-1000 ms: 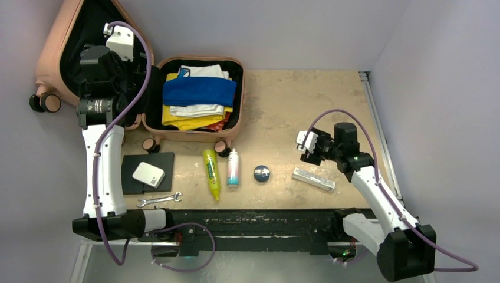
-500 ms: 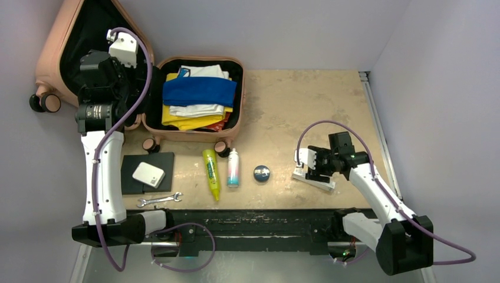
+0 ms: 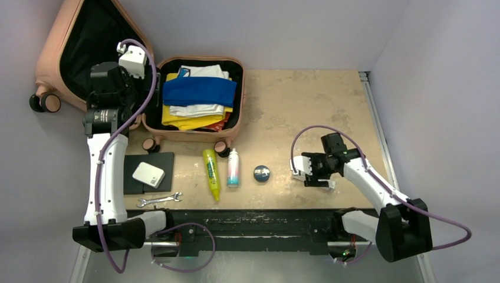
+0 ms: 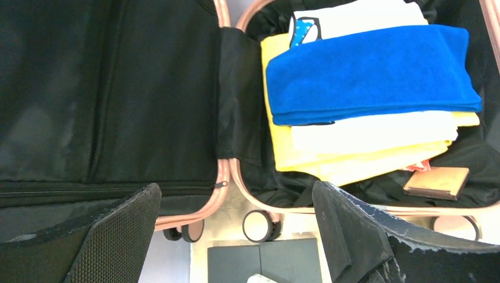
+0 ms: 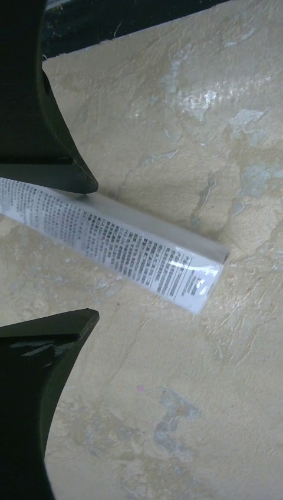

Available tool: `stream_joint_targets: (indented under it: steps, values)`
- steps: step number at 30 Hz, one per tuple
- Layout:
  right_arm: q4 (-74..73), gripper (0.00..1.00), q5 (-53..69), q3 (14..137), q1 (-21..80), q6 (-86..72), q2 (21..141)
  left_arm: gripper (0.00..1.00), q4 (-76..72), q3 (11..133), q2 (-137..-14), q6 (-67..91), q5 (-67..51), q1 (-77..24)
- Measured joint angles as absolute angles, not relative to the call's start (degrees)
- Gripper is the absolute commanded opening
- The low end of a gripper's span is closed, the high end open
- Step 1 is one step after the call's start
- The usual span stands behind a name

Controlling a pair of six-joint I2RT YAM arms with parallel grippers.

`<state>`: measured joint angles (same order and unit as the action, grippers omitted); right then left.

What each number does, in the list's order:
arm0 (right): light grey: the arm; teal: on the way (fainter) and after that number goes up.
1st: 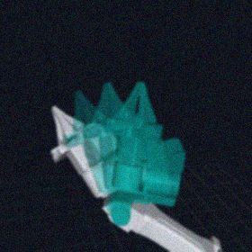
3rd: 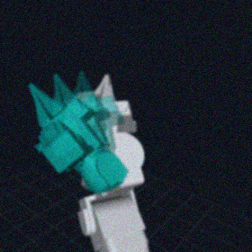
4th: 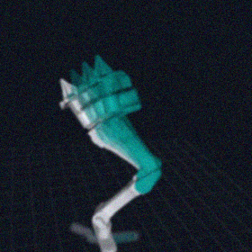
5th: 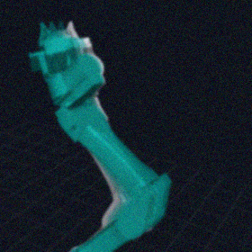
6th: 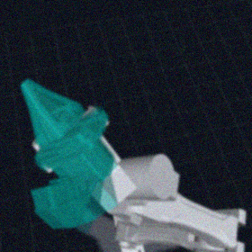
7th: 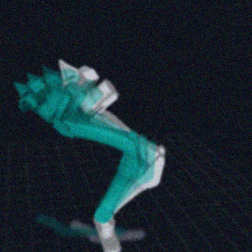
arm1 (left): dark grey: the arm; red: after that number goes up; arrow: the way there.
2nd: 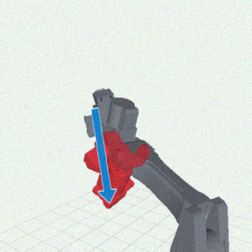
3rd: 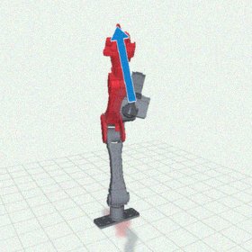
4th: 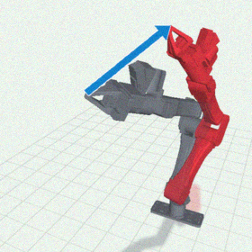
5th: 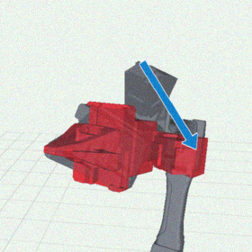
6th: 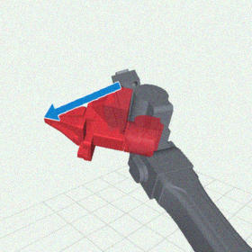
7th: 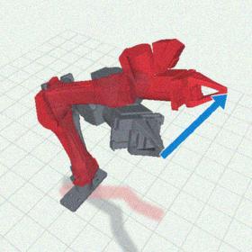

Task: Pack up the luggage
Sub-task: Pick up the personal item from the center of the board, then place the personal item in the luggage.

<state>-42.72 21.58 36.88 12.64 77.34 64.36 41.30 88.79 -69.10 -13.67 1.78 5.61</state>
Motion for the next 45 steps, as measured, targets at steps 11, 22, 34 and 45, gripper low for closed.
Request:
stream_joint_targets:
  steps: [11,22,34,45]
  values:
    - [-35.3,0.0,17.0,36.2,15.1,74.6,73.8,0.99,40.8,81.6,-67.3,-12.6,-1.0,5.6]
    - [-37.4,0.0,17.9,54.0,16.8,68.2,80.5,0.99,39.9,72.4,-64.2,-13.9,-5.2,5.6]
    - [-19.7,0.0,28.2,90.0,31.8,44.8,93.1,0.99,39.0,61.1,-63.0,-17.6,-23.7,5.6]
    - [-16.0,0.0,29.8,109.8,46.7,34.8,120.9,0.99,36.1,58.6,-57.5,-17.7,-28.3,6.5]
